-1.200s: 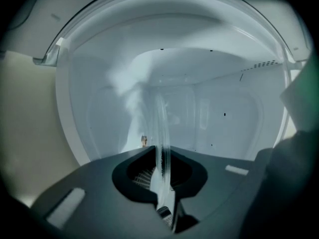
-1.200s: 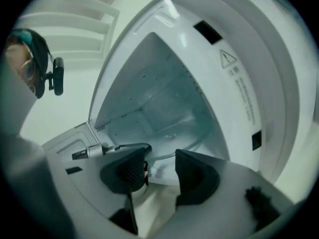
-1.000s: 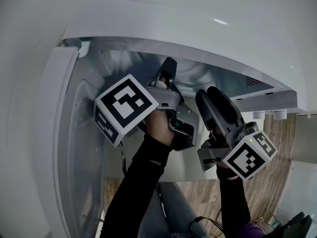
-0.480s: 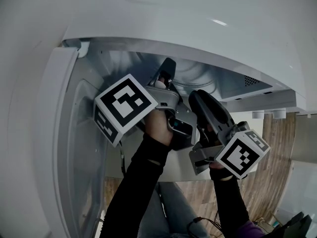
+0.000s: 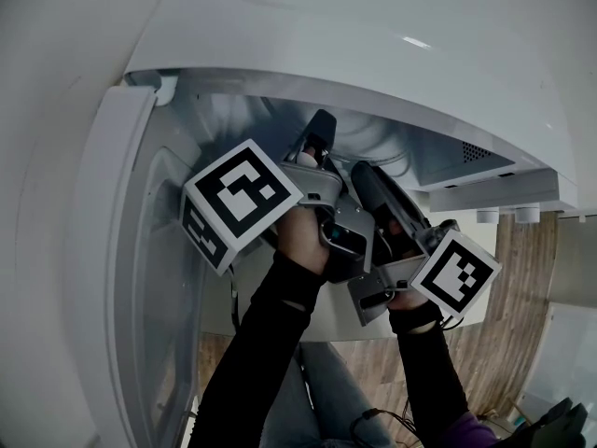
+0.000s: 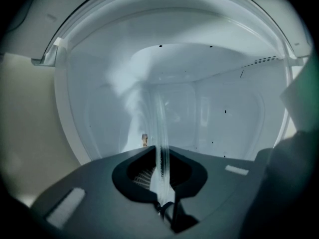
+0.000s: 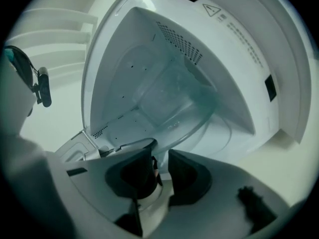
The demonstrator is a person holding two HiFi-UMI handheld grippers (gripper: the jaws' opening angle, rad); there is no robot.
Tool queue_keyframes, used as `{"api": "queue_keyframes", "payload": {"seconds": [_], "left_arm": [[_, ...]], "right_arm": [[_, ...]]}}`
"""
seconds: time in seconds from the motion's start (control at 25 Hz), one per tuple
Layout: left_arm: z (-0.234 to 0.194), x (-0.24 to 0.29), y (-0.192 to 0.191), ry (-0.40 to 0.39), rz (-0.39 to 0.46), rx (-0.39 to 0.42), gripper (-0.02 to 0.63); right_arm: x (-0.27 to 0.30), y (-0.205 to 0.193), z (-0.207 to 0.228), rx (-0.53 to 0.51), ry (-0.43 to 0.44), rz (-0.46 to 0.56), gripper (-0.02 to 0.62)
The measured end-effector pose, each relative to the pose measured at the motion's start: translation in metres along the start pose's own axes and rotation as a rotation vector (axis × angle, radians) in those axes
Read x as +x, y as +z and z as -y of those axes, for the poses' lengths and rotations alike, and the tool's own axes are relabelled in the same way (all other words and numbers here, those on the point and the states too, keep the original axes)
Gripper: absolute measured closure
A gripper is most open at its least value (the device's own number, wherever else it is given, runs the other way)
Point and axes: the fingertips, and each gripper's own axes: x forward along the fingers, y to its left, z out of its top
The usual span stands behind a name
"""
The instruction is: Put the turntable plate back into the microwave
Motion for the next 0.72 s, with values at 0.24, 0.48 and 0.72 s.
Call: {"api": "queue_keyframes", "payload": {"seconds": [0.24,0.48,0.72], "left_arm": [[0.002,0.001,0.0,-0.012,-0.004,0.015,0.574],[0.008,-0.001,-0.006,-0.012,-0.045,0.113,0.563],[0.007,-0.008,-0.017,-0.007,-0.116,0.181,0.534]], "right_arm": [[-0.002,0.0,0.007,0.122,0.014,0.038,0.504],[-0.005,0.009,0.004,0.144,0.011,0.082,0.534],[-0.006,0.017,0.011,0.125,-0.016,0.107,0.548]]}}
